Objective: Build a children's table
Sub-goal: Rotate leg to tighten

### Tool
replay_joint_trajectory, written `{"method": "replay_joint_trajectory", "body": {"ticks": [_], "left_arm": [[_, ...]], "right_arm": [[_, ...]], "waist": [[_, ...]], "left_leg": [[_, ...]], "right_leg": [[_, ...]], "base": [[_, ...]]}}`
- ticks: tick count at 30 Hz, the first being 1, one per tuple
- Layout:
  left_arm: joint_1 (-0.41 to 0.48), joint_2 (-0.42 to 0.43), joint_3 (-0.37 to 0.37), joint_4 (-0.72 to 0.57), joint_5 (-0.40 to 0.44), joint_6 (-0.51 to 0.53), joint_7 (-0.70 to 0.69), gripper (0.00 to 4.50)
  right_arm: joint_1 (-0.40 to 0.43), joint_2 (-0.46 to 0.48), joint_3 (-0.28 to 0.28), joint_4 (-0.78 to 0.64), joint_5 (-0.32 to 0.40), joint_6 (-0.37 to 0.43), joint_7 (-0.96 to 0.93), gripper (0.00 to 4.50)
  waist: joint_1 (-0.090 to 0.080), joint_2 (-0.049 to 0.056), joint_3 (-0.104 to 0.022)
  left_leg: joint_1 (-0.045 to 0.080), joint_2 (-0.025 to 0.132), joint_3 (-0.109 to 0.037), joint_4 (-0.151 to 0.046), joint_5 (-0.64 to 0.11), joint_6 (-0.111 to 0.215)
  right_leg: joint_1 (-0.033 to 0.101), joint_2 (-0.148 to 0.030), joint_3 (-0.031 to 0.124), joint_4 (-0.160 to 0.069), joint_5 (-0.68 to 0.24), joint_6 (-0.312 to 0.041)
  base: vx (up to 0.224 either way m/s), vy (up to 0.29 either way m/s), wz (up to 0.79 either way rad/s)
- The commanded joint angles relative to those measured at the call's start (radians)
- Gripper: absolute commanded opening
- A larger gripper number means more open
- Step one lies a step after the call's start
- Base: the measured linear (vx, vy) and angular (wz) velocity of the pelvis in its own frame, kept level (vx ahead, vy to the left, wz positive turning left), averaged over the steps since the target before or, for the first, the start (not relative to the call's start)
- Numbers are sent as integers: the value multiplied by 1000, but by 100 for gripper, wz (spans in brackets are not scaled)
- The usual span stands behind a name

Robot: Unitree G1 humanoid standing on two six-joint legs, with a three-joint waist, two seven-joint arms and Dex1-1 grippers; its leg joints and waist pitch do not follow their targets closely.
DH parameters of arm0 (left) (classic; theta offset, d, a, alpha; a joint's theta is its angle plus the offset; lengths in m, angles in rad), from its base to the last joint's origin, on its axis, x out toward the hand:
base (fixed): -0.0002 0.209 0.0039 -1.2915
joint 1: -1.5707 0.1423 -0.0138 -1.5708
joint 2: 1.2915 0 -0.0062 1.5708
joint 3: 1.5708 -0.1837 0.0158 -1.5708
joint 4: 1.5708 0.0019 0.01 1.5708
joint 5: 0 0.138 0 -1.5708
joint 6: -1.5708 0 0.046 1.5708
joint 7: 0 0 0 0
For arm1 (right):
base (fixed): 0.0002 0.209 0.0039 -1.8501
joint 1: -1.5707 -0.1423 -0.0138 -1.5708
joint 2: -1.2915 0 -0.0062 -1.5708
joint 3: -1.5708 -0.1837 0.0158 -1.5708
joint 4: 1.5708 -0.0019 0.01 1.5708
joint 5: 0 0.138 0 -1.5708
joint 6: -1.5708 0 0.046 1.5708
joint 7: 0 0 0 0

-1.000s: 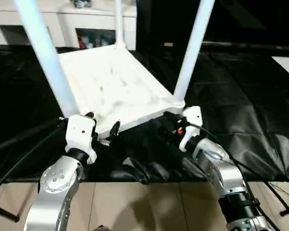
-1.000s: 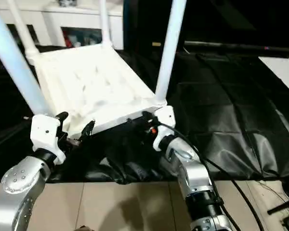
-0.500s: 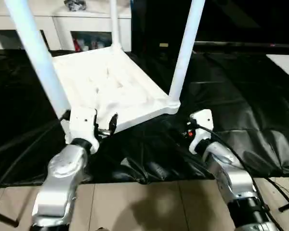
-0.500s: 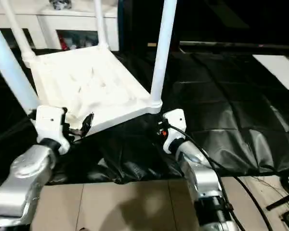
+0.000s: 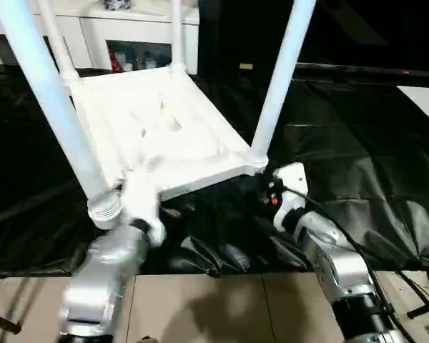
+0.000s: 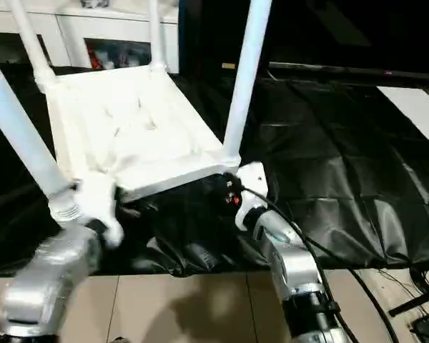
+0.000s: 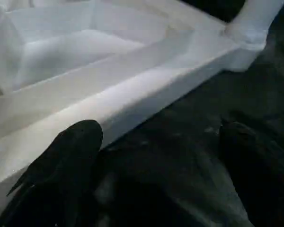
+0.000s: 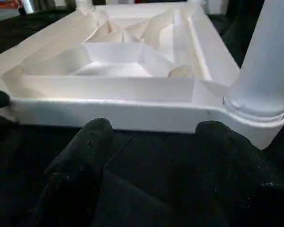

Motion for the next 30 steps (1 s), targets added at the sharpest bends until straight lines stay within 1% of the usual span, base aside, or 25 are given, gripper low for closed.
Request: {"method": "replay_joint_trajectory", "body": {"ticks": [1, 2, 3, 4, 5, 6, 8, 9, 10, 11, 13, 14, 15, 17, 19, 21, 22, 23, 24, 25, 26, 27, 28, 29, 30], "left_arm": [[3, -16, 9, 11, 32, -26, 60, 445], [8, -26, 21, -2, 29, -42, 84, 445], [14, -20, 15, -23, 34, -51, 91, 445], [26, -2, -3, -58, 63, -90, 106, 445], [34, 8, -13, -74, 90, -101, 124, 445], [43, 3, -7, -86, 89, -94, 131, 445], [60, -13, 7, -97, 78, -119, 130, 445], [65, -24, 13, -96, 74, -149, 126, 445], [60, -31, 15, -88, 80, -144, 136, 445], [49, -37, 17, -75, 85, -128, 150, 445], [22, -20, 3, -39, 100, -154, 153, 445], [15, -9, -7, -28, 107, -172, 151, 445], [9, -9, -7, -22, 107, -172, 153, 445], [-11, -7, -4, -1, 103, -175, 153, 445], [-23, -5, 5, 14, 92, -162, 138, 445], [-23, 0, 5, 19, 88, -158, 116, 445], [-18, 17, -9, 24, 102, -171, 103, 445], [-10, 29, -19, 31, 100, -188, 84, 445], [-10, 29, -19, 31, 100, -189, 84, 445], [-1, 40, -27, 37, 88, -209, 57, 445], [8, 49, -34, 40, 81, -236, 36, 445], [26, 46, -24, 34, 46, -267, 5, 445], [39, 41, -11, 27, 23, -279, -9, 445], [57, 42, -4, 18, 8, -292, -22, 445], [75, 43, 3, 10, -5, -301, -34, 445]], "right_arm": [[5, -20, -9, -37, -2, 22, 10, 325], [5, -23, -10, -40, 0, 27, 12, 325], [5, -25, -10, -43, 1, 29, 13, 325], [3, -28, -8, -45, 2, 31, 16, 325], [2, -29, -6, -47, 4, 32, 19, 325], [1, -29, -4, -45, 7, 32, 23, 325], [-1, -29, 2, -40, 6, 30, 29, 325], [-4, -28, 5, -36, 3, 28, 31, 325], [-8, -25, 9, -30, 2, 24, 37, 325], [-13, -21, 15, -24, 0, 18, 43, 325], [-19, -16, 31, -25, -2, 11, 57, 325], [-20, -14, 35, -27, 1, 14, 64, 325], [-21, -12, 36, -28, 1, 15, 64, 325], [-23, -5, 38, -27, 2, 19, 62, 325], [-26, 0, 34, -12, 2, 16, 56, 325], [-27, 1, 30, -1, 3, 15, 54, 325], [-27, 2, 28, 2, 3, 11, 54, 325], [-26, 3, 21, 2, 11, 12, 56, 325], [-26, 3, 21, 2, 11, 12, 56, 325], [-25, 3, 17, 1, 16, 17, 56, 325], [-21, -1, 14, -2, 12, 15, 50, 325], [-6, -8, 5, -19, 7, 19, 32, 325], [9, -16, 1, -36, 3, 17, 26, 325], [25, -26, -4, -55, -1, 11, 24, 325], [40, -35, -8, -73, -3, 6, 23, 325]], "waist": [[-3, -7, -59], [-3, -9, -59], [-2, -6, -59], [-3, -11, -58], [-5, -9, -58], [-10, -16, -58], [-10, -14, -57], [-11, -29, -56], [-10, -24, -56], [-10, -29, -57], [-8, -27, -56], [-7, -33, -56], [-5, -31, -57], [-4, -36, -59], [0, -36, -60], [2, -34, -60], [8, -25, -61], [9, -23, -62], [9, -26, -62], [9, -20, -62], [10, -24, -62], [12, -12, -62], [10, 11, -62], [7, -1, -61], [6, 4, -59]], "left_leg": [[7, 4, 6, -70, -237, 12], [5, 4, 5, -71, -237, 8], [5, 5, 3, -72, -238, 6], [5, 6, 2, -72, -244, 6], [5, 7, 1, -73, -249, 5], [6, 8, 2, -73, -264, 6], [9, 7, 3, -72, -269, 4], [4, 6, 2, -72, -265, 8], [5, 7, 1, -73, -264, 6], [9, 9, 2, -73, -270, 2], [10, 8, 0, -75, -282, -5], [9, 8, -1, -76, -287, -4], [10, 8, -2, -76, -292, -7], [9, 8, -3, -76, -277, -12], [9, 9, -2, -75, -256, -15], [10, 9, -2, -74, -248, -16], [13, 8, -1, -74, -239, -18], [13, 8, -1, -73, -237, -19], [13, 8, 0, -74, -236, -17], [13, 8, -1, -74, -237, -20], [13, 8, -1, -74, -235, -20], [14, 8, -3, -76, -235, -24], [16, 8, -4, -76, -251, -39], [16, 8, -1, -75, -258, -39], [15, 6, -1, -75, -282, -40]], "right_leg": [[43, -44, 40, -79, -231, -107], [45, -45, 40, -80, -250, -101], [44, -46, 39, -79, -255, -98], [43, -46, 38, -82, -266, -93], [43, -46, 39, -81, -268, -92], [40, -44, 38, -83, -277, -89], [36, -44, 39, -84, -288, -88], [39, -45, 37, -86, -304, -84], [38, -46, 38, -85, -307, -82], [32, -44, 38, -85, -298, -81], [32, -43, 38, -86, -296, -75], [32, -43, 37, -87, -299, -71], [32, -44, 37, -85, -299, -66], [34, -45, 38, -81, -268, -73], [36, -46, 39, -75, -223, -90], [37, -46, 39, -73, -203, -97], [37, -46, 40, -70, -181, -106], [37, -45, 40, -69, -165, -110], [38, -45, 40, -71, -161, -110], [39, -45, 40, -68, -156, -113], [40, -45, 40, -68, -149, -117], [40, -46, 40, -67, -145, -120], [39, -44, 41, -66, -125, -129], [40, -42, 40, -70, -118, -131], [43, -41, 40, -73, -121, -133]], "base": [[0, 0, 0], [0, 0, 0], [0, 0, 0], [0, 0, 0], [0, 0, 0], [0, 0, 0], [0, 0, 0], [0, 0, 0], [0, 0, 0], [0, 0, 0], [0, 0, 0], [0, 0, 0], [0, 0, 0], [0, 0, 0], [0, 0, 0], [0, 0, 0], [0, 0, 0], [0, 0, 0], [0, 0, 0], [0, 0, 0], [0, 0, 0], [0, 0, 0], [0, 0, 0], [0, 0, 0], [0, 0, 0]]}}
